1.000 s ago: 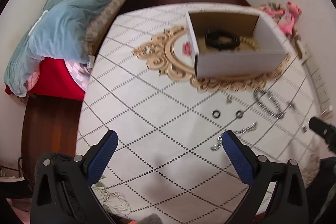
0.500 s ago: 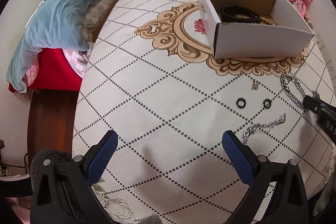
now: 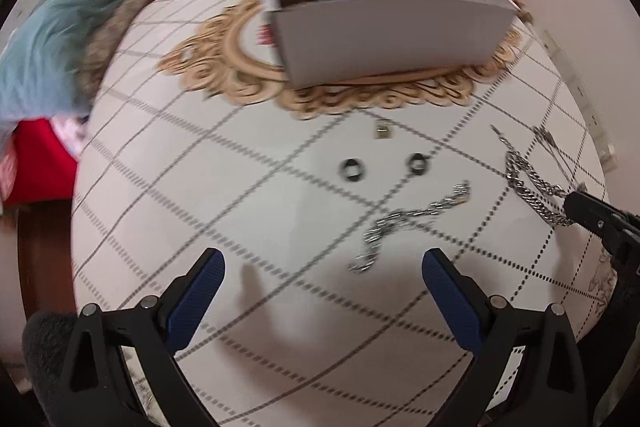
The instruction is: Organize jewelry
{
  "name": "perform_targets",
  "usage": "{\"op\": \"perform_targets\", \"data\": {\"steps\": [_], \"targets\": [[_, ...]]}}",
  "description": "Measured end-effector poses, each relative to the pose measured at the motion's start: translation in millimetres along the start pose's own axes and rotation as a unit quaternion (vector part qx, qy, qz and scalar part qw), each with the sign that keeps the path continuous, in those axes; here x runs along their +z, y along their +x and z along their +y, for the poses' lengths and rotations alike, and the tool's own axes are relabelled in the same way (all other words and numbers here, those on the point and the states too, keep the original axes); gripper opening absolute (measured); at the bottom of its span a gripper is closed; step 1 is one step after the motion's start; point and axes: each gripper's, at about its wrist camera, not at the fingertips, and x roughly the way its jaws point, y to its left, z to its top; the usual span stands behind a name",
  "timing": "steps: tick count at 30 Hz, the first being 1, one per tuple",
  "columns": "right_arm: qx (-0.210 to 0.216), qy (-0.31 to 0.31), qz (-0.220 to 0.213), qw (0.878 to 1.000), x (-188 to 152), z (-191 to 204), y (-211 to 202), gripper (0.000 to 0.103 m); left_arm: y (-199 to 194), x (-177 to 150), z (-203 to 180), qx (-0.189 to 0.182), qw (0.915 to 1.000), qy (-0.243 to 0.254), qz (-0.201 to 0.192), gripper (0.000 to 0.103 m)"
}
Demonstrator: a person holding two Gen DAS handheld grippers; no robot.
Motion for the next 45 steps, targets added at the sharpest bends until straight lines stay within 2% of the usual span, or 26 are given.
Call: {"op": "perform_targets", "data": {"steps": [1, 2, 3, 6, 8, 9, 11, 13, 21, 28, 31, 33, 36, 37, 38, 39, 41, 45], "targets": [[-0.001, 0.003, 0.0, 1.0, -1, -3, 0, 0.011, 3, 1, -5, -0.006, 0.9999, 0.007, 0.004, 0.096], [-0.002, 0.006, 0.001, 1.0, -1, -4, 1, 0.011, 5, 2, -9, -0.009, 0.9999, 0.012, 0.006, 0.086], [-0.001, 0.011, 0.002, 1.0, -1, -6, 2, 0.011, 8, 3, -13, -0.01, 0.9997, 0.017, 0.011, 0.081], [-0.001, 0.019, 0.005, 1.0, -1, -10, 6, 0.011, 9, 6, -17, -0.024, 0.9995, 0.017, 0.009, 0.075], [-0.001, 0.021, 0.008, 1.0, 0, -12, 8, 0.011, 6, 7, -19, -0.032, 0.9993, 0.017, 0.005, 0.057], [-0.001, 0.023, 0.01, 1.0, -1, -12, 9, 0.011, 5, 7, -21, -0.034, 0.9992, 0.021, 0.002, 0.052], [0.0, 0.027, 0.014, 1.0, -1, -13, 12, 0.011, 2, 9, -23, -0.037, 0.999, 0.025, -0.003, 0.018], [0.001, 0.031, 0.017, 0.999, -1, -14, 14, 0.011, 1, 10, -20, -0.047, 0.9987, 0.021, 0.0, 0.006], [0.018, 0.037, 0.004, 0.999, 2, -9, 4, 0.011, -10, 13, 6, -0.08, 0.9968, -0.009, -0.002, 0.002], [0.045, 0.034, -0.024, 0.998, 12, -2, -20, 0.009, -41, 14, 33, -0.104, 0.9936, -0.036, -0.027, 0.002], [0.048, 0.029, -0.031, 0.998, 16, 4, -28, 0.009, -54, 17, 36, -0.12, 0.9909, -0.037, -0.049, 0.004], [0.047, 0.025, -0.033, 0.998, 17, 7, -29, 0.009, -50, 20, 34, -0.125, 0.9906, -0.034, -0.043, 0.006], [0.045, 0.025, -0.028, 0.998, 16, 6, -25, 0.009, -31, 22, 25, -0.136, 0.9903, -0.027, -0.009, 0.016], [0.045, 0.027, -0.025, 0.998, 15, 5, -23, 0.009, -24, 23, 19, -0.134, 0.9908, -0.016, -0.003, 0.027], [0.044, 0.028, -0.023, 0.998, 13, 3, -21, 0.009, -19, 22, 14, -0.128, 0.9918, -0.007, 0.004, 0.043], [0.041, 0.029, -0.02, 0.999, 11, 1, -19, 0.009, -13, 21, 9, -0.12, 0.9927, 0.003, 0.012, 0.051], [0.04, 0.033, -0.015, 0.999, 7, -3, -16, 0.009, -4, 17, 2, -0.119, 0.9924, 0.018, 0.026, 0.054], [0.037, 0.04, -0.009, 0.998, 4, -11, -11, 0.009, -6, 12, -13, -0.097, 0.9942, 0.047, 0.007, 0.051]]}}
